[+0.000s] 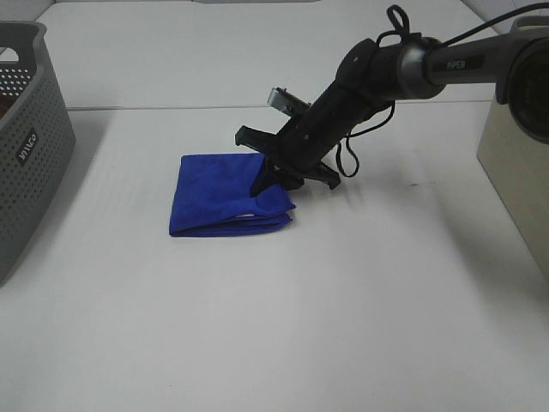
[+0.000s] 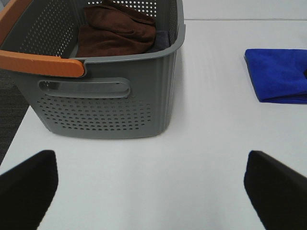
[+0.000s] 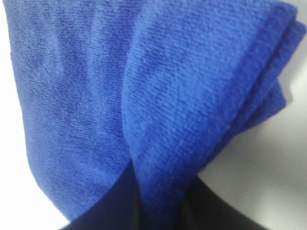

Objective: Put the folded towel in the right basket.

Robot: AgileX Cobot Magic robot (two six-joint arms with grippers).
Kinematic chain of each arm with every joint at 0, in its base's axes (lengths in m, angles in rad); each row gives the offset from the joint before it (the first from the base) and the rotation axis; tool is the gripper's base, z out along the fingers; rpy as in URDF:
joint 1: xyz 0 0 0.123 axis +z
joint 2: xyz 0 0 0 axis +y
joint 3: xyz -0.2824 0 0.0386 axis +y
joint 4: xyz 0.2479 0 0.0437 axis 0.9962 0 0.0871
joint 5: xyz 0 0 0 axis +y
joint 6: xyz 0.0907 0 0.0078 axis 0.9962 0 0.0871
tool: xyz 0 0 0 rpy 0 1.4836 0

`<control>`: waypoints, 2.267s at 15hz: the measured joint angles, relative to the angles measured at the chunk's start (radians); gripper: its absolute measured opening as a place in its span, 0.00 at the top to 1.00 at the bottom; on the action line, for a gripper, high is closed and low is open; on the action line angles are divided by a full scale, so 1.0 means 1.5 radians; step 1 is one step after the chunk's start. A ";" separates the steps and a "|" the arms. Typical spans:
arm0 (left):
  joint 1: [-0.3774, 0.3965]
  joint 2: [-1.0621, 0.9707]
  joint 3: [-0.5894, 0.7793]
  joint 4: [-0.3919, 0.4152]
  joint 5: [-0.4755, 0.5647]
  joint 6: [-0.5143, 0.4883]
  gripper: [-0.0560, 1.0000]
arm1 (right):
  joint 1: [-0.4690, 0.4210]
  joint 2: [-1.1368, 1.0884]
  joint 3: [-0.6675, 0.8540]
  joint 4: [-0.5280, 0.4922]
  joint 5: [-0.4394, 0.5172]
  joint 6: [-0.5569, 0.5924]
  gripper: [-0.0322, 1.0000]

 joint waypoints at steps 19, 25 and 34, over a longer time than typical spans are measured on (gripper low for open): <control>0.000 0.000 0.000 0.000 0.000 0.000 0.02 | -0.517 -0.515 -0.047 -0.335 0.261 0.027 0.85; 0.000 0.000 0.000 0.000 0.000 0.000 0.02 | -0.517 -0.506 0.044 -0.371 0.263 0.036 0.66; 0.000 0.000 0.000 0.000 0.000 0.000 0.02 | -0.389 -0.506 0.057 -0.306 0.263 0.018 0.03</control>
